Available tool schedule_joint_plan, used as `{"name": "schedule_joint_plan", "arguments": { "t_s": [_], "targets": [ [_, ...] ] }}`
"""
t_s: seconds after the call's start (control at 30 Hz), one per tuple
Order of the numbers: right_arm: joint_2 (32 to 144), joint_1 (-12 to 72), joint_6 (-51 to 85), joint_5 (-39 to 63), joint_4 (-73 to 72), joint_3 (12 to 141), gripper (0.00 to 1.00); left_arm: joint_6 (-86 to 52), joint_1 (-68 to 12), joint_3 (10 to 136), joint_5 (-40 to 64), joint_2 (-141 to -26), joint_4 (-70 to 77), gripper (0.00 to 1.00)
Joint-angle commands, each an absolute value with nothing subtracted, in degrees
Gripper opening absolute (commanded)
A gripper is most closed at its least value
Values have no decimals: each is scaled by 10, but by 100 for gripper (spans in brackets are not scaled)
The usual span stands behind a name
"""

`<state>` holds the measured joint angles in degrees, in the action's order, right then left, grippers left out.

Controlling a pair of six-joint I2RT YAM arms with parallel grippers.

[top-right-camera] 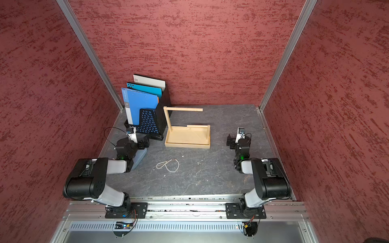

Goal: Hang the necklace on the jewelry display stand
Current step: Pick up the necklace from the center of the board.

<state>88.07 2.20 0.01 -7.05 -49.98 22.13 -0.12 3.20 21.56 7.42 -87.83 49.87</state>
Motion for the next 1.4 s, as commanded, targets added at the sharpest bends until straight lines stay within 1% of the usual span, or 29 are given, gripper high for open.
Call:
{"name": "schedule_joint_plan", "arguments": {
  "t_s": [0.0,1.17,1.2,1.27,1.37],
  "targets": [
    [883,20,-1,-62,-520,222,99,4,33,221,75,-877,506,99],
    [881,20,-1,-60,-524,219,99,5,35,222,78,-876,501,99],
    [878,20,-4,-55,-523,219,99,6,32,219,72,-876,506,100],
    [850,20,-7,-47,-494,225,99,15,10,219,23,-857,493,99],
    [782,20,-5,-56,-391,253,99,32,-17,239,-26,-809,419,100]
  ]
}}
